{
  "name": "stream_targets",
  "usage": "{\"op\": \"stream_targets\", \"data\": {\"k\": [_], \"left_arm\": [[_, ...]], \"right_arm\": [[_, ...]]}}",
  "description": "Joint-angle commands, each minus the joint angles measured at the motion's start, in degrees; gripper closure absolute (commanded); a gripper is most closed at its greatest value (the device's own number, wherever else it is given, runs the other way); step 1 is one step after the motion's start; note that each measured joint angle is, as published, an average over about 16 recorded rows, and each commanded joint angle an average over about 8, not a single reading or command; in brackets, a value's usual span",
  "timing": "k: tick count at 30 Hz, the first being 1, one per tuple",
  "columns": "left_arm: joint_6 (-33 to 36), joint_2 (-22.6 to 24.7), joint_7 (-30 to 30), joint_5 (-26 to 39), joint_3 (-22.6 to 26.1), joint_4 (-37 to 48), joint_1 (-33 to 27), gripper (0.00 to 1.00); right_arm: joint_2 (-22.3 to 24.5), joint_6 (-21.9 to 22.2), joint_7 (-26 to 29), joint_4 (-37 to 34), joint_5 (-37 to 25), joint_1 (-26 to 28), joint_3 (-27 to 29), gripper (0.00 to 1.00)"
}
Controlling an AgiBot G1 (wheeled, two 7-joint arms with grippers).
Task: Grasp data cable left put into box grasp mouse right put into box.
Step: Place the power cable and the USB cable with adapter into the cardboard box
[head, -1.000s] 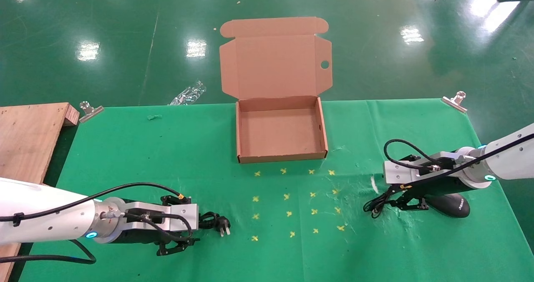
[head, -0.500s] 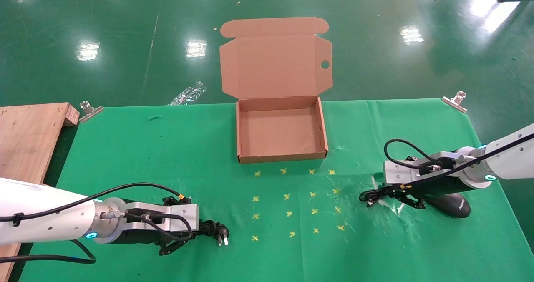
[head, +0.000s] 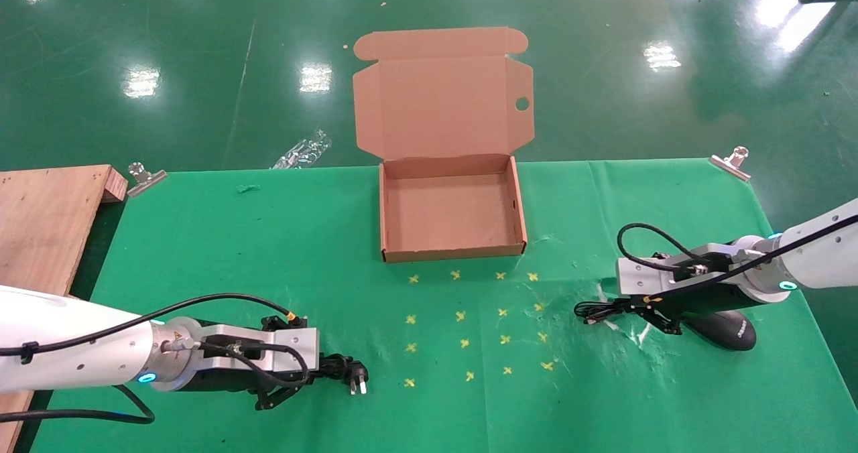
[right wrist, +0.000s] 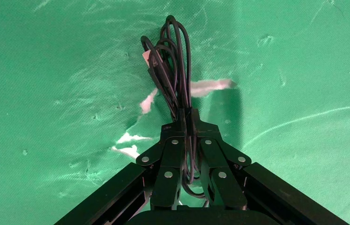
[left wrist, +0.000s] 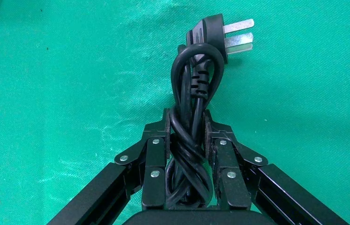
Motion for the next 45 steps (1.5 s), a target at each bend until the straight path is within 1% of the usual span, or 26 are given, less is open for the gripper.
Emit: {"op": "stream_targets", "data": {"k": [1, 6, 9, 12, 15, 18, 22, 24, 26, 27, 30, 34, 35, 40, 45], "left_arm": [[-0.15, 0.07, -0.04, 0.14, 0.02, 0.11, 0.05, 1.0], [1.48, -1.77, 1.45, -5.32, -3.35, 1.17, -4.82, 1.0], [2.25, -1.24, 2.33, -8.32, -4.96, 2.09, -8.2, 1.0], [1.7, 1.8, 2.58, -9.52, -5.41, 2.81, -10.92, 1.0], [-0.8, 7.13, 1.9, -8.39, -4.71, 3.34, -12.57, 1.0], [-5.5, 13.93, 1.16, -3.49, -2.65, 4.05, -13.27, 1.0], [-13.89, 22.9, -0.12, 8.49, 1.62, 6.56, -12.7, 1.0], [-18.16, 26.0, -1.23, 14.91, 4.17, 8.05, -11.9, 1.0], [-21.89, 27.92, -3.02, 20.25, 6.78, 9.5, -11.1, 1.0], [-23.42, 28.43, -4.05, 22.34, 8.1, 10.11, -10.8, 0.97], [-26.8, 28.9, -8.05, 26.27, 12.16, 11.6, -10.61, 0.59], [-28.97, 28.94, -13.29, 28.33, 17.24, 12.81, -11.79, 0.09], [-29.31, 28.92, -14.47, 28.52, 18.37, 12.98, -12.19, 0.0], [-30.82, 28.78, -19.05, 28.83, 22.98, 13.4, -13.95, 0.0], [-31.91, 28.54, -22.26, 29.07, 26.3, 14.03, -15.38, 0.0]], "right_arm": [[-0.18, 0.04, -0.03, -0.22, -0.01, -0.21, -0.07, 1.0], [2.41, -0.17, 0.32, 2.78, 0.47, 3.3, 1.21, 1.0], [4.3, -0.03, 1.45, 6.06, 0.2, 5.78, 1.97, 1.0], [5.84, 0.28, 3.57, 9.7, -0.42, 7.47, 2.55, 1.0], [7.09, 0.2, 6.12, 13.48, -1.03, 8.54, 2.98, 1.0], [8.12, -0.42, 8.66, 17.45, -1.61, 9.36, 3.26, 1.0], [9.75, -1.43, 12.09, 22.95, -2.35, 10.17, 3.69, 1.0], [10.78, -1.9, 13.99, 25.75, -2.7, 10.41, 4.02, 1.0], [11.85, -2.35, 15.96, 28.6, -3.04, 10.56, 4.36, 1.0], [12.34, -2.58, 16.9, 29.99, -3.21, 10.6, 4.52, 1.0], [13.58, -3.23, 19.34, 34.07, -3.54, 10.77, 4.97, 1.0], [14.32, -3.55, 21.06, 37.98, -3.65, 11.03, 5.43, 1.0], [14.35, -3.48, 21.23, 38.57, -3.6, 11.09, 5.53, 1.0], [13.54, -2.24, 20.9, 39.14, -2.8, 11.09, 5.97, 1.0], [10.91, -0.39, 19.62, 37.94, -1.14, 10.86, 6.15, 1.0]]}}
